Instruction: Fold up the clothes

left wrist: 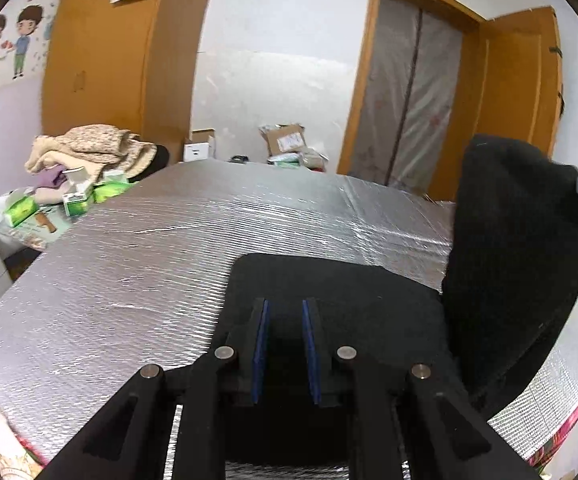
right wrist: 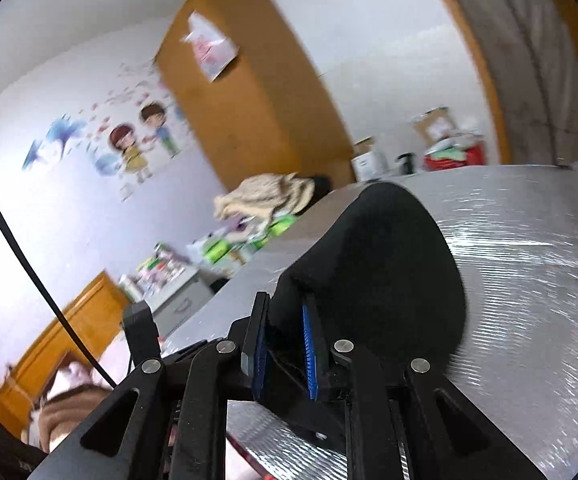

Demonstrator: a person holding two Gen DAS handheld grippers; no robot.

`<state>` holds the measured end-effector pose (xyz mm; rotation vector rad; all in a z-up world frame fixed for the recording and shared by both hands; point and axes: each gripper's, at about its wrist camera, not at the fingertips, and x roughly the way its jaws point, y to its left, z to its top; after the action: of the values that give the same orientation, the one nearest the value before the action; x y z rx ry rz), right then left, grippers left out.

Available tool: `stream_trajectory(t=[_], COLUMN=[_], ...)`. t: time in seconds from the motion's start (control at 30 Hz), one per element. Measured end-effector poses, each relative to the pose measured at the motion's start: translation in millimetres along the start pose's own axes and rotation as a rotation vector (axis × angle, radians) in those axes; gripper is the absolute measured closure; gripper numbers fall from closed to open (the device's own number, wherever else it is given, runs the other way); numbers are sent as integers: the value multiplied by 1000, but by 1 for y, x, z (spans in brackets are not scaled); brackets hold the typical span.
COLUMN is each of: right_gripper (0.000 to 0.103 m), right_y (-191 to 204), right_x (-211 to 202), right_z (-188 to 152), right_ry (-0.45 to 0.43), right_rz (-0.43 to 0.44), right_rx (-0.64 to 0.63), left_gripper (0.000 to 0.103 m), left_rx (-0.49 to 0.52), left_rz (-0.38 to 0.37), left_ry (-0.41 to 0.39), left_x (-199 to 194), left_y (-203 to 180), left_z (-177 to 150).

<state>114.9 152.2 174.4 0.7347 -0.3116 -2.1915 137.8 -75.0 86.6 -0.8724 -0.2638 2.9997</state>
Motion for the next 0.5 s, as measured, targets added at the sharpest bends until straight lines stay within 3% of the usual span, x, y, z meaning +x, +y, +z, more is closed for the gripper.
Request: stream_trajectory(t=[0.13,0.33,0.5], right_gripper=[89,88,84], right_y=[17,21,-7], right_x=[50,101,69], right_z=[-6,-30,-35], right_ry=[84,181,98], right_rz=[65,72,15], right_rx=[-26,-33,21], left_gripper=[84,80,70], left_rx=[-31,-61,-58], left_rz=[32,53,-110], left_ry=[-29,-43,-3], left_x=[-18,-34,-21], left_y=[23,49,35], left_z=[1,0,-1])
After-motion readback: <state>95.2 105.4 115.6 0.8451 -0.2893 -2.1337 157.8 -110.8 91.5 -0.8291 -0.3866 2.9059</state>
